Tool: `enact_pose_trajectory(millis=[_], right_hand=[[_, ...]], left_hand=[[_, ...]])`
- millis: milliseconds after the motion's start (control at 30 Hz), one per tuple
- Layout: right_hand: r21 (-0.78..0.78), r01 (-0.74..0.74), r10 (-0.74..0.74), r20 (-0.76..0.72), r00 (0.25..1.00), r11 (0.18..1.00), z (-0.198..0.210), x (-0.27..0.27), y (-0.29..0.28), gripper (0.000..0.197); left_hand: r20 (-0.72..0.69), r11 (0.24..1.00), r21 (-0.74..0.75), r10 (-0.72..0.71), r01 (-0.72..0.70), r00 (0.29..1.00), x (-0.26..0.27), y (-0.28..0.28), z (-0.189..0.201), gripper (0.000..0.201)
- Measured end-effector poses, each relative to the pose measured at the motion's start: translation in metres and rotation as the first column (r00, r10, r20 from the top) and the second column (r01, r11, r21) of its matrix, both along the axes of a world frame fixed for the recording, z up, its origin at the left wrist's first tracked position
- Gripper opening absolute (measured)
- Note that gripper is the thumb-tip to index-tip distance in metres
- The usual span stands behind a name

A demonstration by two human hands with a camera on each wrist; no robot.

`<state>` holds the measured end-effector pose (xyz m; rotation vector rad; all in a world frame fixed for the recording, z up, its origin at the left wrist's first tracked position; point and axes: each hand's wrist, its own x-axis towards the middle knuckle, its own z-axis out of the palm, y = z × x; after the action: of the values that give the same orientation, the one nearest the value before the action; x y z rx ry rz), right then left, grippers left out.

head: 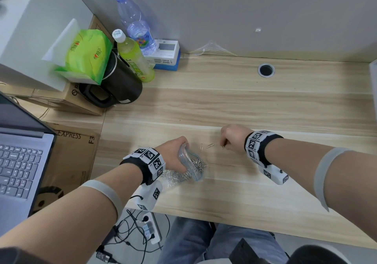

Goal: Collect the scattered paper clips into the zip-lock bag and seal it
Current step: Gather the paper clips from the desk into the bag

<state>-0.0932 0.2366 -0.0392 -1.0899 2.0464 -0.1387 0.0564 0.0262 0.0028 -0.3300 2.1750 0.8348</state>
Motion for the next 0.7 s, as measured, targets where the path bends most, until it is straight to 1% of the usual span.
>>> enact_pose_trajectory(millis=[233, 300, 400, 700], right_hand=[[0.021, -0.04, 0.041, -0.053, 0.998, 0.999, 0.0, -0.002, 0.003, 0.008], [0.034, -0.093, 0.095, -0.059, 0.994, 0.995, 0.0, 0.002, 0.0, 0.009], [0.055, -0.148, 0.149, -0.027, 0.988, 0.988, -0.002, 0.009, -0.01, 0.011], [-0.019, -0.136, 0.134, -0.081, 0.988, 0.991, -0.004, 0.014, -0.028, 0.015]], left_hand=[[-0.002, 1.0, 0.006, -0.009, 0.009, 1.0, -0.001, -0.001, 0.0, 0.059], [-0.004, 1.0, 0.01, -0.005, 0.005, 1.0, -0.001, -0.001, -0.001, 0.059], [-0.008, 1.0, 0.014, -0.001, 0.001, 1.0, -0.001, -0.001, -0.002, 0.059], [-0.007, 1.0, 0.026, 0.008, -0.007, 1.0, -0.001, -0.004, -0.005, 0.062]])
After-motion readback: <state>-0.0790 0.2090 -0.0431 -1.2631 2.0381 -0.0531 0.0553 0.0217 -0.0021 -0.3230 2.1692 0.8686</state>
